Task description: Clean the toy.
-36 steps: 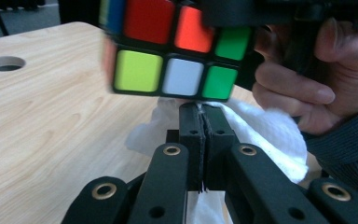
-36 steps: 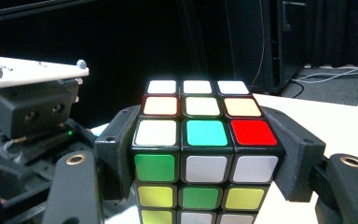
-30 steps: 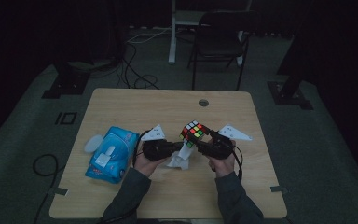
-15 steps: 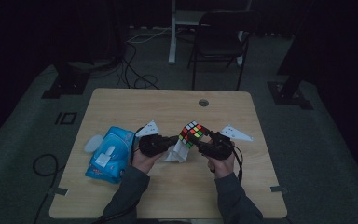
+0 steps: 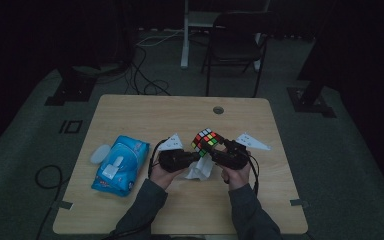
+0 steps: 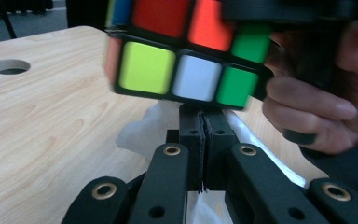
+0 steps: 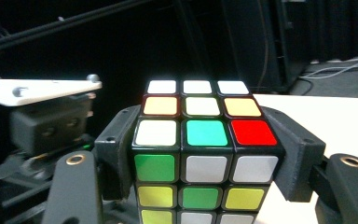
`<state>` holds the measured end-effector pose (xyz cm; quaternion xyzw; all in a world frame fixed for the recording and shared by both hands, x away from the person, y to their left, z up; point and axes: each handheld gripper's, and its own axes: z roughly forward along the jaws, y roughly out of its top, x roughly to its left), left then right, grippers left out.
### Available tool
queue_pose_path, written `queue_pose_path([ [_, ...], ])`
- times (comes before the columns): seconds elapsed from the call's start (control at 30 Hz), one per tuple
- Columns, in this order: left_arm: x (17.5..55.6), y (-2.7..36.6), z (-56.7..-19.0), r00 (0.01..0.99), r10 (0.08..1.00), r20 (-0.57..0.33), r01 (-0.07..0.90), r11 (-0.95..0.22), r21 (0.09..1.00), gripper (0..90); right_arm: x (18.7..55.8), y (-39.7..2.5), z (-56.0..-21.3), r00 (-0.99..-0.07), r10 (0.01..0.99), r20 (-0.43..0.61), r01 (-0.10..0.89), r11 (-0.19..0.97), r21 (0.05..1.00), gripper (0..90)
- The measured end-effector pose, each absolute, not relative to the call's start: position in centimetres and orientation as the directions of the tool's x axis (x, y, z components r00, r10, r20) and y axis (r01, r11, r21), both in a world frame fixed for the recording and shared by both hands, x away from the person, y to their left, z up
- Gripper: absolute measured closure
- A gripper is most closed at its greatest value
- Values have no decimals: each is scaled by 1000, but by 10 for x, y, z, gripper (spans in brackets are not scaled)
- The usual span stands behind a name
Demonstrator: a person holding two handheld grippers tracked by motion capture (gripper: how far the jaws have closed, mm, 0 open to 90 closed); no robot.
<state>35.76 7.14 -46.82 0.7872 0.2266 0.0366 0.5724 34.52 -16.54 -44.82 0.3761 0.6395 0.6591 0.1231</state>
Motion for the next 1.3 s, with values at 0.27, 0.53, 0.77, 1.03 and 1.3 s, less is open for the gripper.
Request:
queue_pose_path([
  [0.27, 346, 76, -462, 899, 401, -177, 286, -233, 929, 891, 347, -171, -449, -654, 685, 319, 317, -135, 939, 341],
  [0.53, 346, 86, -454, 890, 419, -178, 275, -182, 944, 892, 344, -170, -451, -655, 690, 308, 323, -112, 940, 341],
  [0.77, 350, 94, -447, 860, 478, -176, 265, -125, 956, 891, 341, -160, -454, -677, 677, 288, 335, -65, 940, 341],
  [1.03, 353, 107, -440, 816, 548, -184, 248, -43, 968, 891, 337, -153, -458, -692, 673, 262, 350, -5, 937, 341],
  [1.3, 348, 104, -443, 779, 612, -133, 228, -78, 971, 890, 340, -139, -462, -682, 681, 266, 388, 29, 921, 341],
])
